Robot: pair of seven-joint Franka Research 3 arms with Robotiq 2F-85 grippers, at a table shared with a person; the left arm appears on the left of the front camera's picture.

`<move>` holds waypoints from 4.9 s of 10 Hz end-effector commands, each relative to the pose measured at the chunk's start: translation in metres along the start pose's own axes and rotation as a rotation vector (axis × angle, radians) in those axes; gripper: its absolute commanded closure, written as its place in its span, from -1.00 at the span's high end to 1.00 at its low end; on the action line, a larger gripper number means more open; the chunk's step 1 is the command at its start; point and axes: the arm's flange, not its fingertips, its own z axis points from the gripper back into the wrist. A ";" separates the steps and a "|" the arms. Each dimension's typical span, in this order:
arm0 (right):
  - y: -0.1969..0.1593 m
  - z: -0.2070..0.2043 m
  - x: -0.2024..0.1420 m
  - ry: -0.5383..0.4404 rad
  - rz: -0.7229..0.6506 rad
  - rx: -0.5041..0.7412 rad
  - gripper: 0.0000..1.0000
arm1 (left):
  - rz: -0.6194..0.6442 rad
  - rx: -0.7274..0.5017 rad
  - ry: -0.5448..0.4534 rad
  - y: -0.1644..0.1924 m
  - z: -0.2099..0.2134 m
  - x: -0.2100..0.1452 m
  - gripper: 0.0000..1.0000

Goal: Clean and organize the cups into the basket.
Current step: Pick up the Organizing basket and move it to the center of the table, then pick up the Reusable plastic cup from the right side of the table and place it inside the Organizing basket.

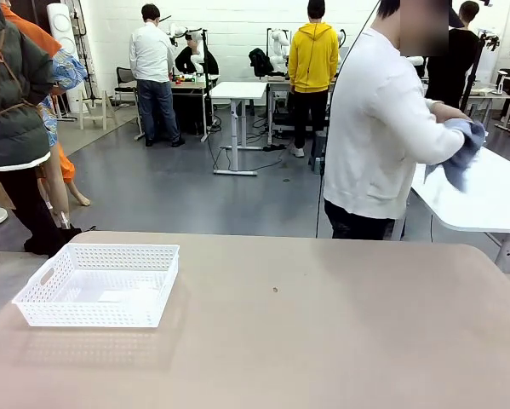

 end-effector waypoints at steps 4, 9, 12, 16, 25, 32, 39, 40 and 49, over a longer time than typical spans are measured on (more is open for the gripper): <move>0.000 0.000 0.002 -0.011 0.008 0.020 1.00 | 0.000 -0.003 0.001 -0.001 0.001 0.001 1.00; 0.000 0.000 0.002 -0.011 0.008 0.020 1.00 | 0.000 -0.003 0.001 -0.001 0.001 0.001 1.00; 0.000 0.000 0.002 -0.011 0.008 0.020 1.00 | 0.000 -0.003 0.001 -0.001 0.001 0.001 1.00; 0.000 0.000 0.002 -0.011 0.008 0.020 1.00 | 0.000 -0.003 0.001 -0.001 0.001 0.001 1.00; 0.000 0.000 0.002 -0.011 0.008 0.020 1.00 | 0.000 -0.003 0.001 -0.001 0.001 0.001 1.00; 0.000 0.000 0.002 -0.011 0.008 0.020 1.00 | 0.000 -0.003 0.001 -0.001 0.001 0.001 1.00; 0.000 0.000 0.002 -0.011 0.008 0.020 1.00 | 0.000 -0.003 0.001 -0.001 0.001 0.001 1.00; 0.000 0.000 0.002 -0.011 0.008 0.020 1.00 | 0.000 -0.003 0.001 -0.001 0.001 0.001 1.00; 0.002 -0.002 0.012 0.125 0.300 0.076 1.00 | -0.004 0.076 0.052 -0.005 -0.004 0.003 1.00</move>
